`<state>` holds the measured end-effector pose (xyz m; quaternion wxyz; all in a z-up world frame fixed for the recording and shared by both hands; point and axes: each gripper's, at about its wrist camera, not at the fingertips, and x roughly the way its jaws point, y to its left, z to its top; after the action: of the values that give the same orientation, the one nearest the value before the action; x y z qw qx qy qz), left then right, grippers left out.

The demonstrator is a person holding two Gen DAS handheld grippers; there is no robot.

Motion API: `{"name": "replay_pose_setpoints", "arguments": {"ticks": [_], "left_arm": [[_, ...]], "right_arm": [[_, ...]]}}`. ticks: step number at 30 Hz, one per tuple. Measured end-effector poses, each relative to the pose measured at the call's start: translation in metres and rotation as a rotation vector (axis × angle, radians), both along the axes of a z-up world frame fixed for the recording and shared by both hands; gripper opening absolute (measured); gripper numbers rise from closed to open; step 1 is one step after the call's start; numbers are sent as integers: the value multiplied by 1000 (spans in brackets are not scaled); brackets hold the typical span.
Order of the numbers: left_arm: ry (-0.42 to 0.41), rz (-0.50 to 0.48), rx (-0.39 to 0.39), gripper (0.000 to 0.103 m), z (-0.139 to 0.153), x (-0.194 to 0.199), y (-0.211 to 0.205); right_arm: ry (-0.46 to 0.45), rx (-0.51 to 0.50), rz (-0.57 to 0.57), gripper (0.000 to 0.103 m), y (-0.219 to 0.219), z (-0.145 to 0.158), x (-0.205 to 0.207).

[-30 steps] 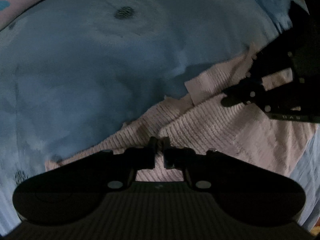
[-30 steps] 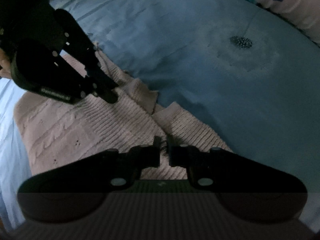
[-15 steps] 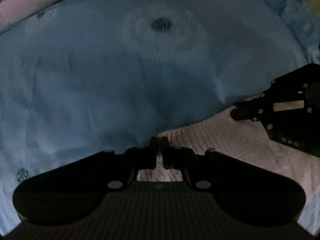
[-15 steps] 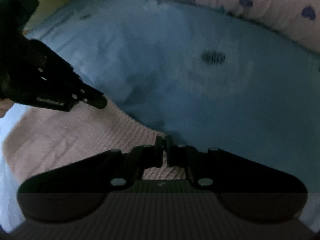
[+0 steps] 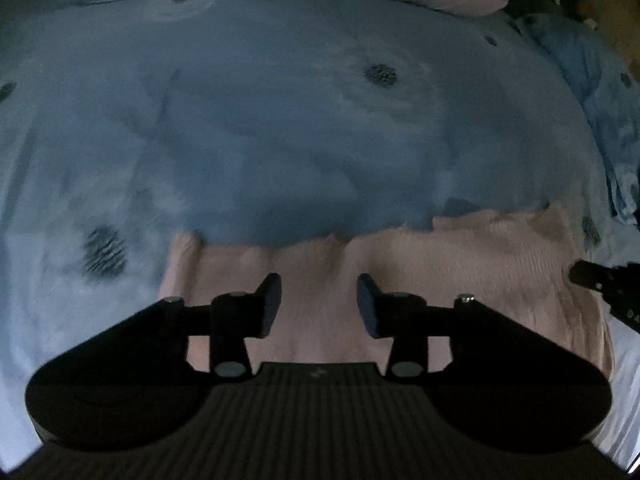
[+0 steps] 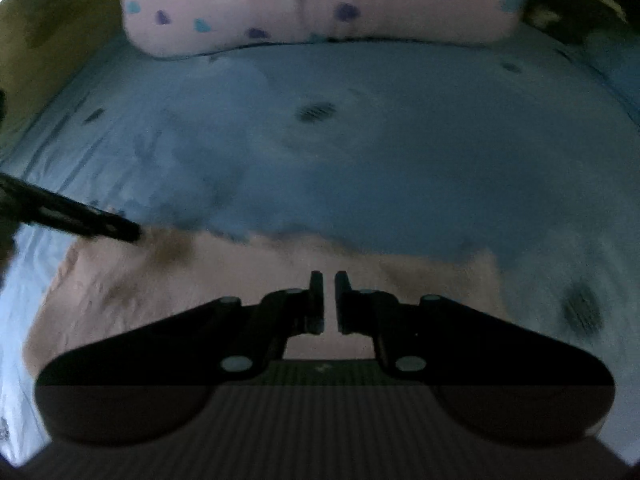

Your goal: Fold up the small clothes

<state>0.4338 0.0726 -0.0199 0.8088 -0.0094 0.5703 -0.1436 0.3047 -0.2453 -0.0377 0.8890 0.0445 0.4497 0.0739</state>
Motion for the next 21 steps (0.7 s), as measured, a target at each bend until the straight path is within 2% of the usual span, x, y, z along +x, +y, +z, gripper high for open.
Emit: {"name": "replay_pose_setpoints", "arguments": {"ticks": [4, 6, 8, 10, 12, 16, 21], "left_arm": [[24, -45, 35, 48, -7, -17, 11], [33, -50, 90, 49, -22, -15, 11], [25, -34, 165, 49, -41, -10, 13], [21, -20, 170, 49, -53, -7, 19], [23, -13, 177, 49, -54, -5, 17], [30, -40, 208, 49, -43, -10, 11], [59, 5, 135, 50, -18, -29, 19]], "right_arm": [[68, -43, -32, 10, -24, -14, -25], [80, -70, -40, 9, -33, -21, -26], [90, -142, -82, 9, -40, -29, -21], [109, -171, -139, 4, -51, -39, -14], [110, -134, -170, 4, -62, -46, -13], [103, -109, -179, 4, -62, -43, -16], [88, 7, -292, 10, -71, -17, -36]]}}
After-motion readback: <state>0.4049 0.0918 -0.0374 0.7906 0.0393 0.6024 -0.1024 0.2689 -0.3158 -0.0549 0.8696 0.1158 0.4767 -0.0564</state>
